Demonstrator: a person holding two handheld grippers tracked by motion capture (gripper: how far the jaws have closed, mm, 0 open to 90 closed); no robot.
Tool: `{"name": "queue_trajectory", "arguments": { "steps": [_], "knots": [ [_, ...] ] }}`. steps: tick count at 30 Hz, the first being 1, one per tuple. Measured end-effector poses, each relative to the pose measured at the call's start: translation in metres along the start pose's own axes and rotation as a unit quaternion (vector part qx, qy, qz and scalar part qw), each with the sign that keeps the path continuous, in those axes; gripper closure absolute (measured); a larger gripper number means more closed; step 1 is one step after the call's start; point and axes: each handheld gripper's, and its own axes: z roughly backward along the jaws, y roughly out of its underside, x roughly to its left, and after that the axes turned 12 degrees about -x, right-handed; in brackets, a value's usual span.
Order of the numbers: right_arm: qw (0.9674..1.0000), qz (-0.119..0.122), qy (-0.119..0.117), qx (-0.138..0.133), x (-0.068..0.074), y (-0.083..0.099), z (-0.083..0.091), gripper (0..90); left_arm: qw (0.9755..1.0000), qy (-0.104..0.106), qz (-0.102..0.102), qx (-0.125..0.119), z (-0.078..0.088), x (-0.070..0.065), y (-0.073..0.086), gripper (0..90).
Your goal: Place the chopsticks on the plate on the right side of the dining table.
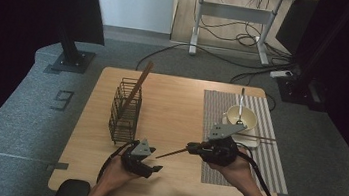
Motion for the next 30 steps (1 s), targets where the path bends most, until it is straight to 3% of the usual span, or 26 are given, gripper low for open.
{"name": "queue_trajectory", "arguments": {
  "steps": [8,13,19,30],
  "knots": [
    [0.9998,-0.004,-0.016,0.006,0.006,0.004,-0.008,82.5,0.9993,0.026,-0.008,-0.024,0.0,-0.005,-0.004,43.1],
    [0.9996,-0.006,-0.022,0.014,0.008,0.006,-0.014,82.5,0.9986,0.028,-0.032,-0.03,-0.001,-0.01,-0.007,55.1],
    [0.9994,-0.008,-0.026,0.022,0.008,0.008,-0.02,82.5,0.9972,0.041,-0.041,-0.047,0.001,-0.013,-0.009,66.8],
    [0.9991,-0.017,-0.029,0.025,0.007,0.009,-0.023,82.4,0.9952,0.058,-0.065,-0.043,0.0,-0.018,-0.009,81.2]
  ]
}}
